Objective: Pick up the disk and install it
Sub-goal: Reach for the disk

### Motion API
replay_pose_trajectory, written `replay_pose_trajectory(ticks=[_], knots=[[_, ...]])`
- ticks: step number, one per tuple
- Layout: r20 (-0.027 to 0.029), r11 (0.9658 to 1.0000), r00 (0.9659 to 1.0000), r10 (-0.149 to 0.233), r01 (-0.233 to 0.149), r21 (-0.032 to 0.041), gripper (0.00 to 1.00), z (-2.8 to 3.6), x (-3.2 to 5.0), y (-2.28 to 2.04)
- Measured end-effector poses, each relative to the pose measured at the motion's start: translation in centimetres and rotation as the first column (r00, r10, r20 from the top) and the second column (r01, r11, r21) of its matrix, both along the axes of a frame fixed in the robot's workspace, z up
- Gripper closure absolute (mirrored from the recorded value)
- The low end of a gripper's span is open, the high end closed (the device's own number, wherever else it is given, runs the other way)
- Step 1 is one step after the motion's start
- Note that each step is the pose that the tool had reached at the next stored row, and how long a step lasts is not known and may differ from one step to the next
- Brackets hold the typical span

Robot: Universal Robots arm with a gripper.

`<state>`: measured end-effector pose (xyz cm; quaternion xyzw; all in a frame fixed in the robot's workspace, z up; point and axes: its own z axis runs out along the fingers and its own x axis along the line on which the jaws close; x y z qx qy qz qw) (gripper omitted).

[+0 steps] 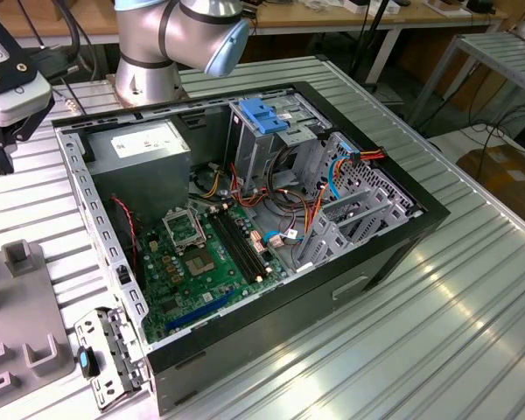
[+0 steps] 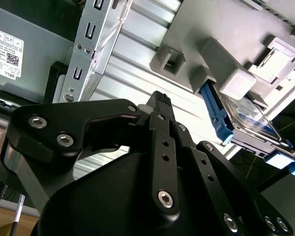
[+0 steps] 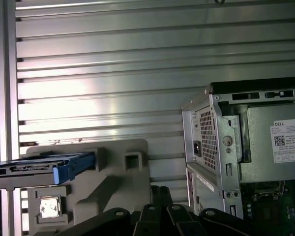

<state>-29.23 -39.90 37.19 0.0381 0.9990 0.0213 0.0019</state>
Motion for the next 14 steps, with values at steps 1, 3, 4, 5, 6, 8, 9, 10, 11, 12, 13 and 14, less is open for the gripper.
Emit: replay_pose_trajectory(ticks=[1, 3, 4, 5, 6, 8, 9, 10, 11, 12, 13, 14], knots=[[-0.0005, 1.0000, 1.0000, 0.000, 0.000, 0.0001, 0.89, -0.02, -0.04, 0.00], [-0.0021, 1.0000, 1.0000, 0.000, 0.000, 0.0000, 0.89, -0.07, -0.14, 0.00], [-0.0035, 1.0000, 1.0000, 0.000, 0.000, 0.0000, 0.89, -0.11, -0.22, 0.00], [-0.0041, 1.0000, 1.0000, 0.000, 0.000, 0.0000, 0.89, -0.13, -0.26, 0.00], [-0.0047, 1.0000, 1.0000, 0.000, 0.000, 0.0000, 0.89, -0.15, -0.29, 0.00], [-0.0073, 1.0000, 1.0000, 0.000, 0.000, 0.0000, 0.89, -0.23, -0.43, 0.00], [-0.0079, 1.0000, 1.0000, 0.000, 0.000, 0.0000, 0.89, -0.25, -0.47, 0.00], [-0.0085, 1.0000, 1.0000, 0.000, 0.000, 0.0000, 0.89, -0.27, -0.50, 0.00], [-0.0093, 1.0000, 1.0000, 0.000, 0.000, 0.0000, 0.89, -0.30, -0.54, 0.00], [-0.0100, 1.0000, 1.0000, 0.000, 0.000, 0.0000, 0.89, -0.31, -0.57, 0.00], [-0.0107, 1.0000, 0.9999, 0.000, 0.000, 0.0000, 0.89, -0.34, -0.61, 0.00], [-0.0113, 1.0000, 0.9999, 0.000, 0.000, 0.0000, 0.89, -0.35, -0.64, 0.00]])
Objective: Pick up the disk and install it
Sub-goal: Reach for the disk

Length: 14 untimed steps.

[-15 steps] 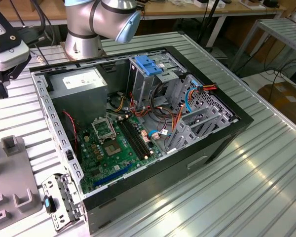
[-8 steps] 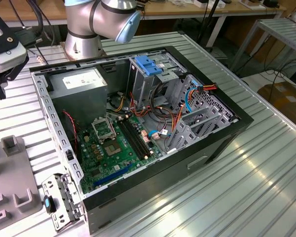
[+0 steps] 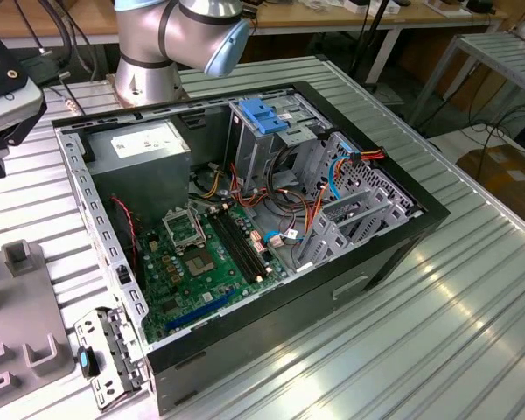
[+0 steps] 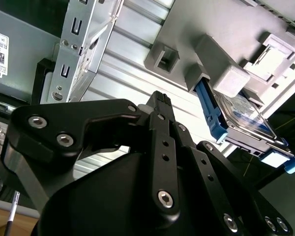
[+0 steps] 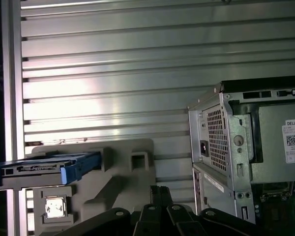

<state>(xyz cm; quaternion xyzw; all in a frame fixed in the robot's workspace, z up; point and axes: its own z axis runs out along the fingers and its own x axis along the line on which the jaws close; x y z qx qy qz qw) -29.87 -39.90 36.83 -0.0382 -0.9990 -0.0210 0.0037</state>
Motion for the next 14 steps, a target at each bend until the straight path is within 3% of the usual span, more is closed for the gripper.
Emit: replay_pose_trajectory(ticks=[14], knots=[[-0.0103, 1.0000, 0.9999, 0.000, 0.000, 0.0000, 0.89, -0.33, -0.58, 0.00]])
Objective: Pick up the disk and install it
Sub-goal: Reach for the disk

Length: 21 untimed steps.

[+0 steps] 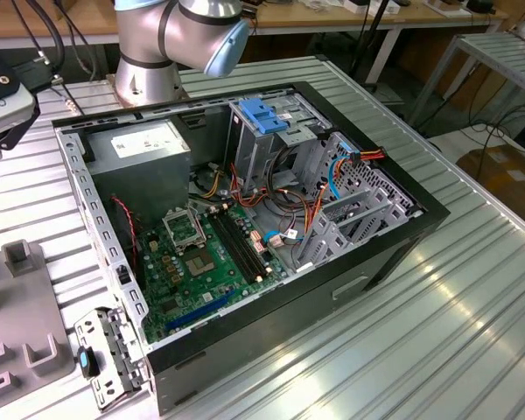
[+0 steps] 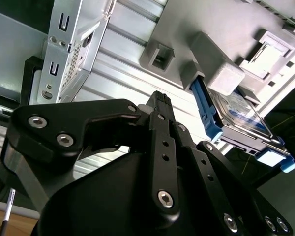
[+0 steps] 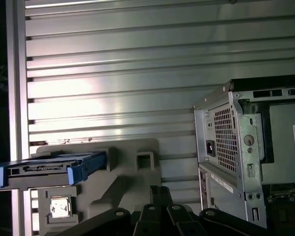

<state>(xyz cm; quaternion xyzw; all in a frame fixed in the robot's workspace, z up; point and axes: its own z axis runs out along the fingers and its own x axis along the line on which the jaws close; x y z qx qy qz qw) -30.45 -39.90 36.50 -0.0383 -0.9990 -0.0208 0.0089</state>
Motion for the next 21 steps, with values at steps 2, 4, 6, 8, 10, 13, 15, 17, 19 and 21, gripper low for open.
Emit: replay_pose_trajectory(ticks=[2, 4, 6, 8, 10, 13, 15, 17, 19, 21], knots=[[-0.0011, 1.0000, 1.0000, 0.000, 0.000, 0.0001, 0.89, -0.05, -0.08, 0.00], [-0.0024, 1.0000, 1.0000, 0.000, 0.000, 0.0001, 0.89, -0.09, -0.16, 0.00], [-0.0036, 1.0000, 1.0000, 0.000, 0.000, 0.0000, 0.89, -0.12, -0.23, 0.00], [-0.0048, 1.0000, 1.0000, 0.000, 0.000, 0.0000, 0.89, -0.16, -0.30, 0.00], [-0.0064, 1.0000, 1.0000, 0.000, 0.000, 0.0000, 0.89, -0.20, -0.39, 0.00], [-0.0090, 1.0000, 1.0000, 0.000, 0.000, 0.0001, 0.89, -0.29, -0.54, 0.00], [-0.0110, 1.0000, 0.9999, 0.000, 0.000, 0.0001, 0.89, -0.37, -0.68, 0.00], [-0.0125, 1.0000, 0.9999, 0.000, 0.000, 0.0000, 0.89, -0.41, -0.77, 0.00], [-0.0135, 1.0000, 0.9999, 0.000, 0.000, 0.0000, 0.89, -0.44, -0.85, 0.00], [-0.0147, 1.0000, 0.9999, 0.000, 0.000, 0.0001, 0.89, -0.49, -0.96, 0.00]])
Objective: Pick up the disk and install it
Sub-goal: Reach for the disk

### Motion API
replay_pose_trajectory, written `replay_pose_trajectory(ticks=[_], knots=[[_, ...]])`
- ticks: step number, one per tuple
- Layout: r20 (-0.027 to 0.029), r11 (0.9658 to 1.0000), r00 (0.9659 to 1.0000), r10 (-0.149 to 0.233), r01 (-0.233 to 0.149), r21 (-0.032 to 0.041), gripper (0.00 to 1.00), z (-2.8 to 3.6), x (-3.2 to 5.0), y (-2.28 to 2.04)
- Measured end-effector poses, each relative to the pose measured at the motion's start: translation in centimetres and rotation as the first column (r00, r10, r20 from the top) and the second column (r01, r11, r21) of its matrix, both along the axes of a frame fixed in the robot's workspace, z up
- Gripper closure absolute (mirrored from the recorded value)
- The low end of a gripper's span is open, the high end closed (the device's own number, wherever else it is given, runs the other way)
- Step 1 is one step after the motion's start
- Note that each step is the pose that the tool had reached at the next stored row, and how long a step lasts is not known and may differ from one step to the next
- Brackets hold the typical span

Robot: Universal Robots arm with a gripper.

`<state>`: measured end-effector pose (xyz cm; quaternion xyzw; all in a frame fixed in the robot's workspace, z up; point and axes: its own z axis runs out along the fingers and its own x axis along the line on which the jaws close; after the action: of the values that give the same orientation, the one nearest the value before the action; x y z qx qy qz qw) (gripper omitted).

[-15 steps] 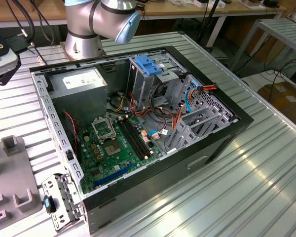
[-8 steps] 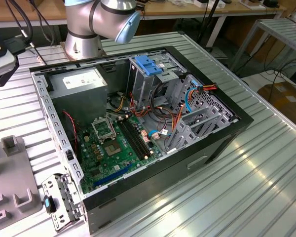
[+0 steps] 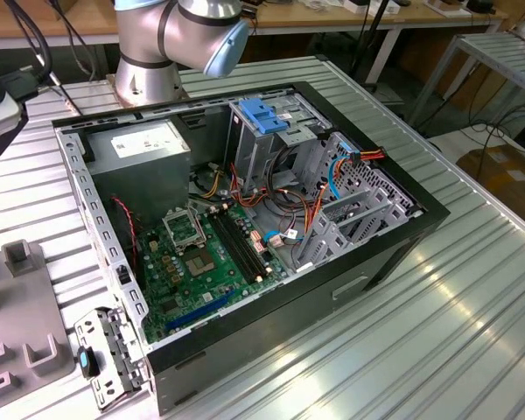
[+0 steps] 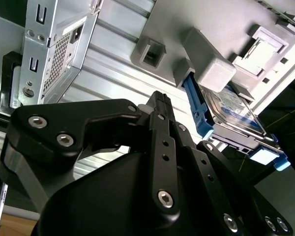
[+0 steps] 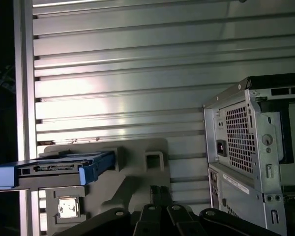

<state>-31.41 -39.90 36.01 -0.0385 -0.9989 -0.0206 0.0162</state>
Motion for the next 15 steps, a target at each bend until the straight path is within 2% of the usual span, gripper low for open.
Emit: replay_pose_trajectory(ticks=[15], knots=[[-0.0074, 1.0000, 1.0000, 0.000, 0.000, -0.0001, 0.89, -0.35, -1.04, 0.00]])
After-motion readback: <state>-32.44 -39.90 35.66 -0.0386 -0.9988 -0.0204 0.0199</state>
